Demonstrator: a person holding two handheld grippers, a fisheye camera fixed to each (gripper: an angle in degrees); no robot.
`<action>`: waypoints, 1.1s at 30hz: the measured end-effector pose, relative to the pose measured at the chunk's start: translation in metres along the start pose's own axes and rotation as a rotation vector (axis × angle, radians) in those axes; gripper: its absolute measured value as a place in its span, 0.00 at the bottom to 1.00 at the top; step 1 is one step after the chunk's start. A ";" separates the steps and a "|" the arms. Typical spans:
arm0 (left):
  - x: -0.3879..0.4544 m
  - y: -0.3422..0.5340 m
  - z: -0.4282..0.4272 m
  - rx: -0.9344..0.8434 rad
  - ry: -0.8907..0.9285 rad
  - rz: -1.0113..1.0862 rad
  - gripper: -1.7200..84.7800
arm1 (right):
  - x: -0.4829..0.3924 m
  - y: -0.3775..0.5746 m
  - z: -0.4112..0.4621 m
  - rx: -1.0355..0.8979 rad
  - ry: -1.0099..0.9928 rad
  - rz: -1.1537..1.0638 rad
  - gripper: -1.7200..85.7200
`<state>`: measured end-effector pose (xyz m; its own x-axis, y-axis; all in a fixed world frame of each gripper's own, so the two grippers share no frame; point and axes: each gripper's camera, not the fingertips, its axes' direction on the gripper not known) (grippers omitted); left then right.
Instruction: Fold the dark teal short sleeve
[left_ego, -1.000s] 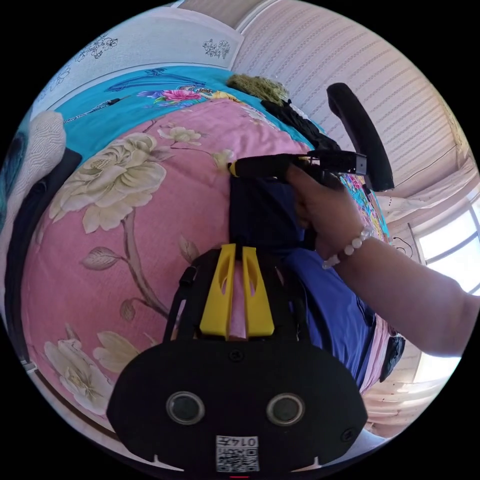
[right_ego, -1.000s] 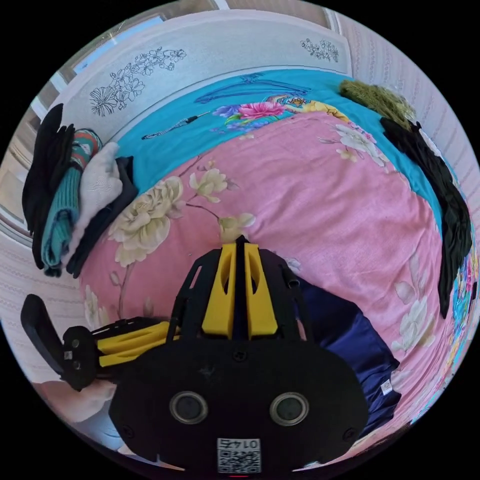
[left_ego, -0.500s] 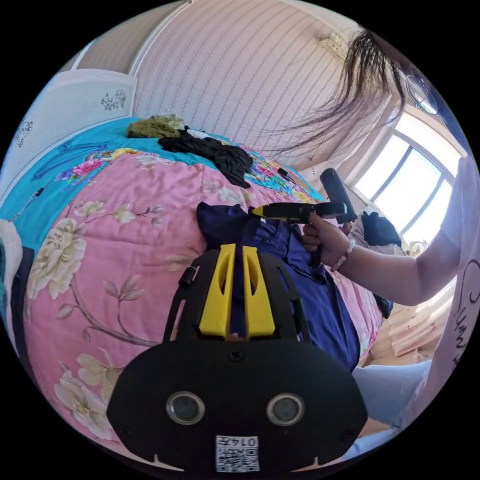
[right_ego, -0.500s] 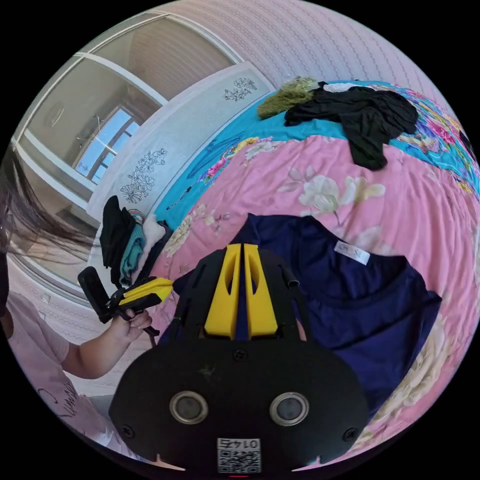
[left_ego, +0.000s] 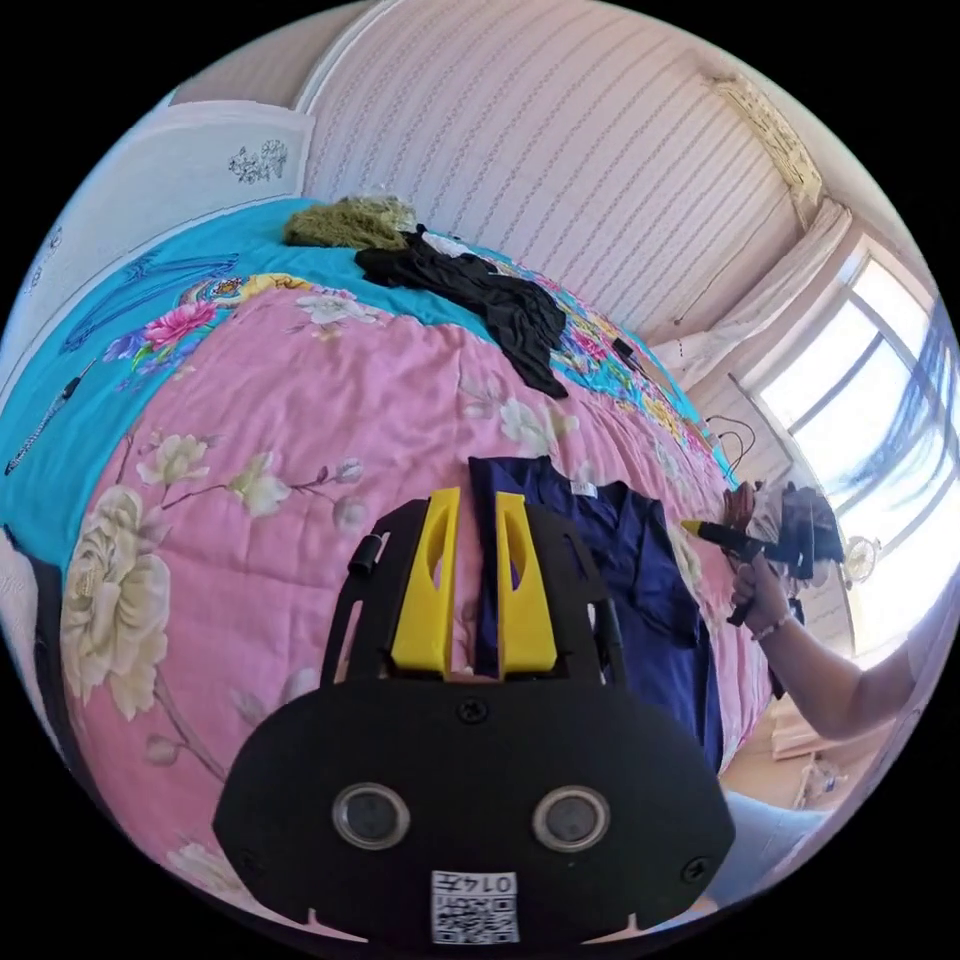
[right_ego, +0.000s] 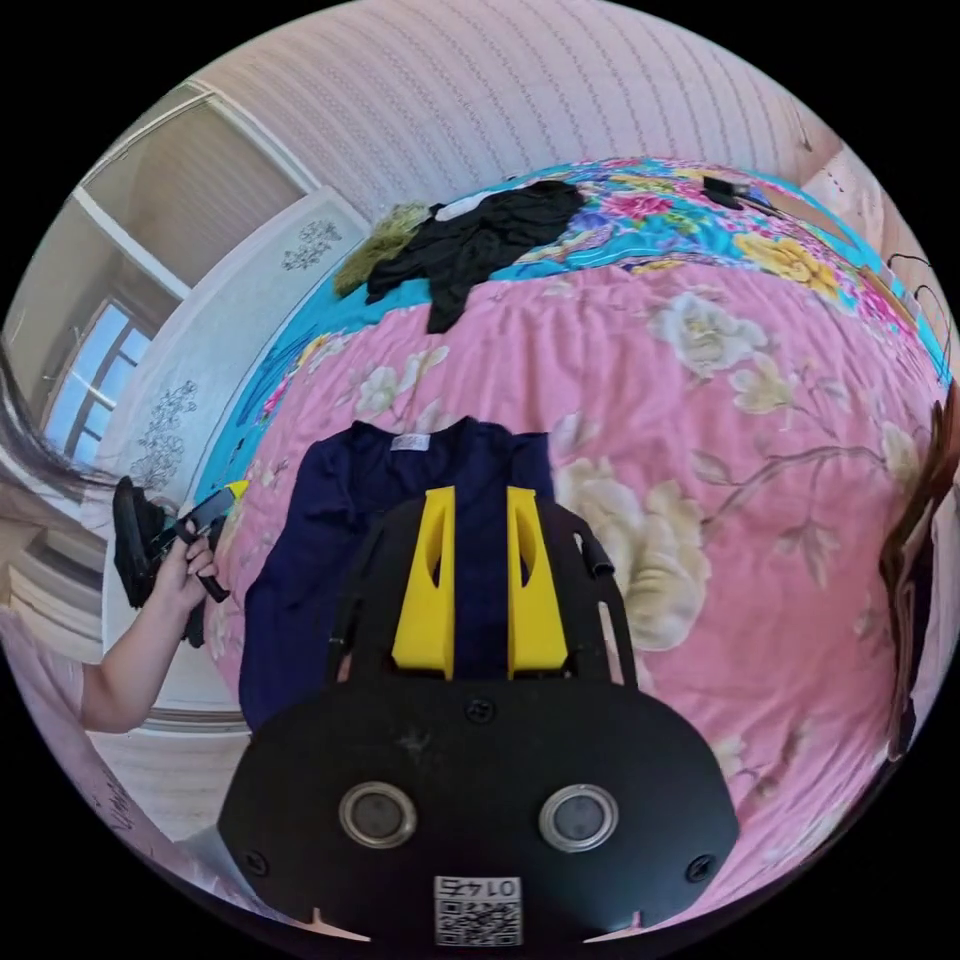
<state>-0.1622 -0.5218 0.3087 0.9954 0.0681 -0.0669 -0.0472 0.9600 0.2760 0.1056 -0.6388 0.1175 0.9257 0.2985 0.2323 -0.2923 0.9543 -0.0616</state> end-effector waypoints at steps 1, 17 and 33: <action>-0.002 -0.005 0.007 -0.020 0.023 -0.015 0.12 | 0.008 -0.005 0.002 -0.021 -0.010 -0.001 0.13; 0.051 -0.058 0.026 -0.121 -0.084 0.172 0.01 | 0.066 -0.032 -0.056 -0.082 -0.054 0.022 0.03; 0.101 0.091 -0.074 -0.102 -0.163 0.461 0.01 | 0.008 0.116 -0.183 0.053 -0.127 -0.322 0.03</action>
<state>-0.0716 -0.4074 0.2564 0.8686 0.4563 0.1932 -0.4854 0.8620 0.1461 0.1232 -0.5237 -0.0657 0.9362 -0.0243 0.3506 -0.0056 0.9964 0.0841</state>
